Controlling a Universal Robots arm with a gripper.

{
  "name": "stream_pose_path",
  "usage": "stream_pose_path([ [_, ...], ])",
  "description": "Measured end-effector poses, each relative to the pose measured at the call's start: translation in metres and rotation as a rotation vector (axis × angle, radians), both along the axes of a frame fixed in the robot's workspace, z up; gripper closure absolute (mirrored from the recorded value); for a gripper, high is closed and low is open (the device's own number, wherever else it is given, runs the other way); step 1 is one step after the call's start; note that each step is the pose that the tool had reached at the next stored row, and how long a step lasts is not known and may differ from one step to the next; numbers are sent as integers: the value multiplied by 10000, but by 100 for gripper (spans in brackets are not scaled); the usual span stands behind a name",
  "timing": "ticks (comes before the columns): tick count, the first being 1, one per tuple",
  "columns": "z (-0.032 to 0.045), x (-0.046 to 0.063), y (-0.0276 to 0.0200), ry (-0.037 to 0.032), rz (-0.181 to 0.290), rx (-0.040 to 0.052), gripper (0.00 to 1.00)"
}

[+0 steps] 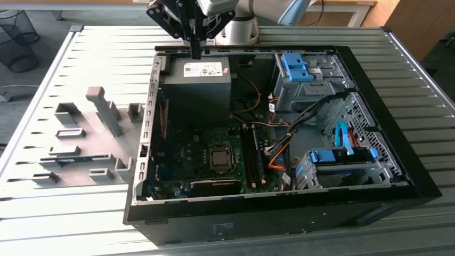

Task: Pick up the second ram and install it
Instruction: 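Reach for the second ram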

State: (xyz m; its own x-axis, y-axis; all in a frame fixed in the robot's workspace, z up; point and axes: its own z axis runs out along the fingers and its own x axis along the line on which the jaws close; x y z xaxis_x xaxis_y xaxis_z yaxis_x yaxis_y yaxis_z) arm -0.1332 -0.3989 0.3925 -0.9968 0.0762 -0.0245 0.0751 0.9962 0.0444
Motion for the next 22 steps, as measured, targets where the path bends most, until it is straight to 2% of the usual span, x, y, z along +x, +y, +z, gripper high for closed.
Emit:
stream_pose_path([
  [22,-8,-122,0,0,1,0,90],
])
